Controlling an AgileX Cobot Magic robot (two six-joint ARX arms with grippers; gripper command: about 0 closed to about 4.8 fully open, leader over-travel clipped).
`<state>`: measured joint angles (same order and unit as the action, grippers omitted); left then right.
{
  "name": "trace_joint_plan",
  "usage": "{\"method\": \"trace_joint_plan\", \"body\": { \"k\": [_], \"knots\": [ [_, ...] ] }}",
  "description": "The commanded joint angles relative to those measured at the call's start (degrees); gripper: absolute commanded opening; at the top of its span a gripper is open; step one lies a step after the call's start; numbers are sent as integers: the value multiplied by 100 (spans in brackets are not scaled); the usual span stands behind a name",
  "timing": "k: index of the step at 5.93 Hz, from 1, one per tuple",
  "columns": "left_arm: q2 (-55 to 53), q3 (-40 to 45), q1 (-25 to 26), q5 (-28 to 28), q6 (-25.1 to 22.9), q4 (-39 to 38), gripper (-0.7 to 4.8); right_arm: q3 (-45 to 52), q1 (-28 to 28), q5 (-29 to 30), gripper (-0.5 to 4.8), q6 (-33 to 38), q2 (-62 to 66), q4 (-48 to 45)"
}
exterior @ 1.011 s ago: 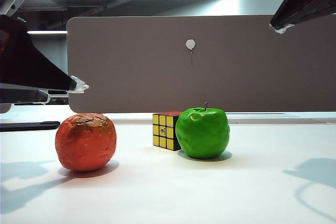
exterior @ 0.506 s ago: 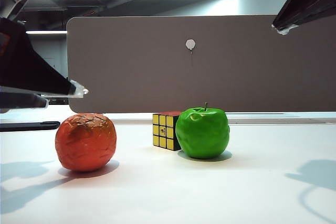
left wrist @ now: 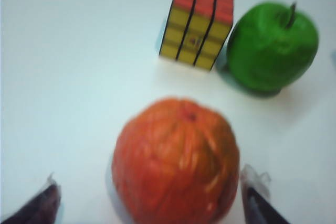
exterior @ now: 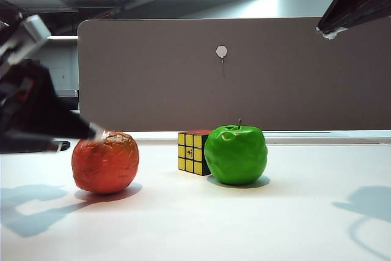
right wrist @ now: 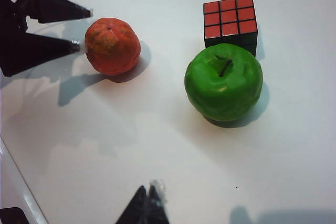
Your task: Move all the fruits on the tabletop near the face of the Rubik's cube that has the color most similar to each fruit.
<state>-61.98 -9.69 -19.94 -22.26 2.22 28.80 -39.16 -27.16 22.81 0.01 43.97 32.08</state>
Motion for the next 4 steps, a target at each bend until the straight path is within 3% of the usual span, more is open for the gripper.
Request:
{"method": "trace_joint_plan", "body": {
  "k": [1,4],
  "knots": [
    [-9,-22,0,-136,-4,437,479,-26,-4,33,-1,-4,-15,-52],
    [-400,-37,-7,-350,-4,461,479,-26,-4,7,-1,-7,-15,-66]
  ]
}}
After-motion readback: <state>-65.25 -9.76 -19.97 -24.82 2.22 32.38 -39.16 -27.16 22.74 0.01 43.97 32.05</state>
